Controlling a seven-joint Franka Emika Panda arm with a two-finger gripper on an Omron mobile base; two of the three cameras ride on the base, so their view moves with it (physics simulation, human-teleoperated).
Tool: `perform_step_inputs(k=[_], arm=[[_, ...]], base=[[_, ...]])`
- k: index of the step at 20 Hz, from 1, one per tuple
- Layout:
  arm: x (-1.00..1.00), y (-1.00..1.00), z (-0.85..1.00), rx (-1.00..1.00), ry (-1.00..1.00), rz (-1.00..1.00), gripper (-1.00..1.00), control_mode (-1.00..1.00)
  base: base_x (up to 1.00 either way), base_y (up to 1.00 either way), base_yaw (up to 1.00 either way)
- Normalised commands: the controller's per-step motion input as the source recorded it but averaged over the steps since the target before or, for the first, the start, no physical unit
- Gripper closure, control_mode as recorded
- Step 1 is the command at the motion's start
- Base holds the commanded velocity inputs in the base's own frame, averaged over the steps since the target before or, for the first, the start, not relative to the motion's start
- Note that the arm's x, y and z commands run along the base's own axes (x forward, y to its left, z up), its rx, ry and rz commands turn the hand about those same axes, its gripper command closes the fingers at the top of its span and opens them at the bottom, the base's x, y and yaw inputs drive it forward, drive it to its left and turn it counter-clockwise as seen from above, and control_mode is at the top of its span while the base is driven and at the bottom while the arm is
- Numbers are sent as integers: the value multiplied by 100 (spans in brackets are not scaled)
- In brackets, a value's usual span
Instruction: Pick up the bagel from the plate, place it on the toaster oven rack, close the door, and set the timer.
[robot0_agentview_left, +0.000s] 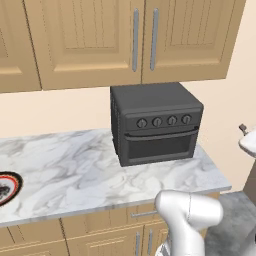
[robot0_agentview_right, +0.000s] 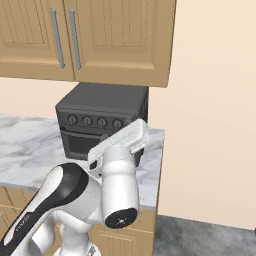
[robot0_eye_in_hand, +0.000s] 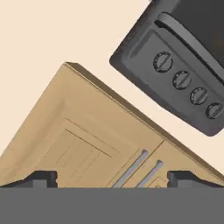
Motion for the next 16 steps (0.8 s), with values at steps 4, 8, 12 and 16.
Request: perform_step_inputs(k=[4, 8, 12, 16], arm=[[-30, 32, 0, -81, -89, 19, -100, -100], [-1, 57, 1, -84, -81, 10, -100, -100], [0, 67, 8, -86, -73, 4, -100, -100], [0, 82, 8, -91, -63, -4, -100, -100]], base=[[0, 0, 0], [0, 0, 0], [0, 0, 0], [0, 0, 0]])
